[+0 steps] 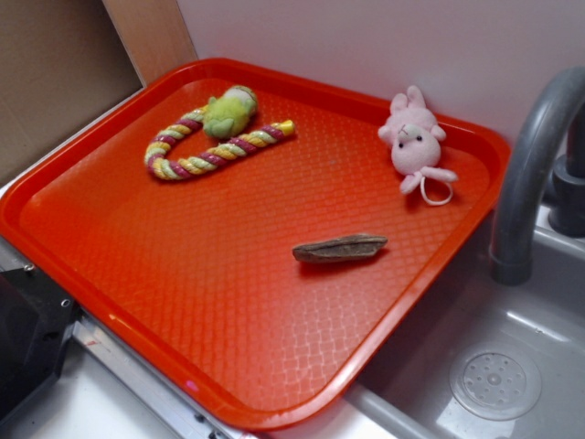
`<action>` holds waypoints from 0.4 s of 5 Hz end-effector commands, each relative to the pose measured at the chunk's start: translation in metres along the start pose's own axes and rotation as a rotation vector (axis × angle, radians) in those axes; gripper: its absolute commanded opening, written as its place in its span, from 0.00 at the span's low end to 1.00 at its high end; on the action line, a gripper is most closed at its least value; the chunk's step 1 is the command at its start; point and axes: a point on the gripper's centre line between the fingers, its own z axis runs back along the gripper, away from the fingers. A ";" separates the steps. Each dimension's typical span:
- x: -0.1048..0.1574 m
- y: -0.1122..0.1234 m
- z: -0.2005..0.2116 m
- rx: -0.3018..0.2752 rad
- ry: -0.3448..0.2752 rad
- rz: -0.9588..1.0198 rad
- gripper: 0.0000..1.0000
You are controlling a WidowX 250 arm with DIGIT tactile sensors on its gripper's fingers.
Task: Grab the wood chip.
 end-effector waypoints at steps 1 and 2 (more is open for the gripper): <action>0.000 0.000 0.000 0.000 0.000 0.000 1.00; 0.008 -0.007 -0.005 0.029 0.005 -0.048 1.00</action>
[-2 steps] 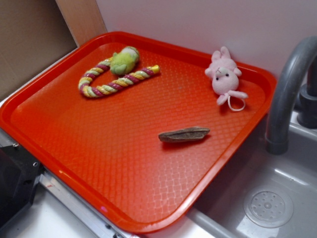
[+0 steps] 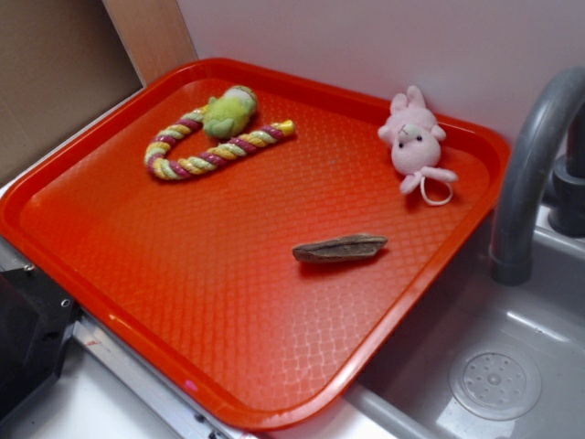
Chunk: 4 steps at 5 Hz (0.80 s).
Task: Grab the wood chip.
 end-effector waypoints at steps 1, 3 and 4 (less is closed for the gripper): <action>0.007 -0.007 0.001 0.052 0.021 0.018 1.00; 0.039 -0.042 -0.029 0.043 -0.007 -0.384 1.00; 0.048 -0.060 -0.051 0.029 0.002 -0.498 1.00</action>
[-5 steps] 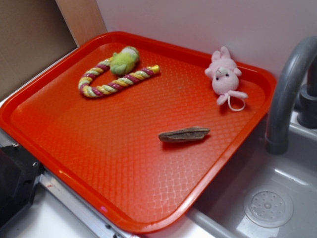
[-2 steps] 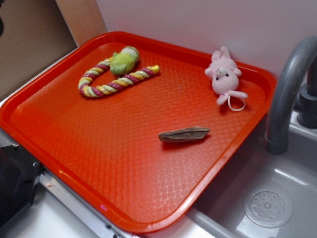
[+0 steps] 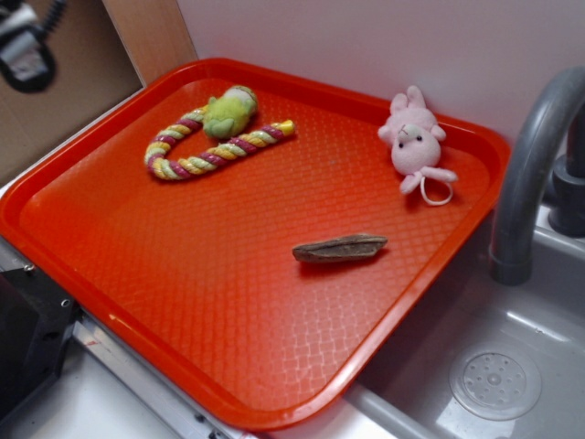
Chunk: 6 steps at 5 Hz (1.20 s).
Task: Grab the wood chip.
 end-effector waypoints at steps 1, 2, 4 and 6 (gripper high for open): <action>0.034 -0.037 -0.045 -0.045 -0.020 -0.251 1.00; 0.053 -0.047 -0.074 -0.015 0.022 -0.278 1.00; 0.077 -0.059 -0.120 -0.031 0.096 -0.337 1.00; 0.083 -0.068 -0.159 -0.012 0.192 -0.402 1.00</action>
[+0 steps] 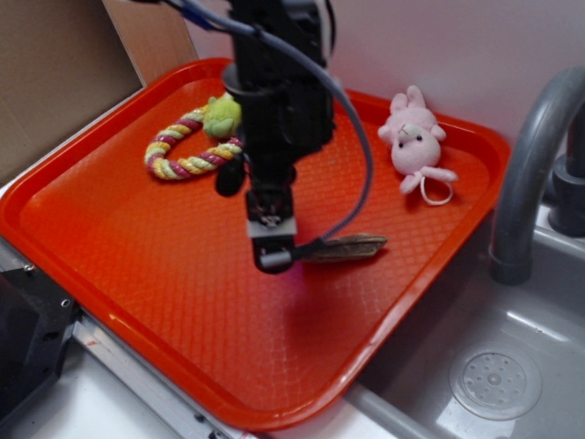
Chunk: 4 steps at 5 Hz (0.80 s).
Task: Grab the wood chip.
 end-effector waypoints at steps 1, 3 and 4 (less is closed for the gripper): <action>0.015 -0.016 -0.019 0.003 0.032 -0.092 1.00; 0.019 -0.029 -0.030 0.006 0.051 -0.124 1.00; 0.018 -0.031 -0.033 0.015 0.047 -0.114 0.72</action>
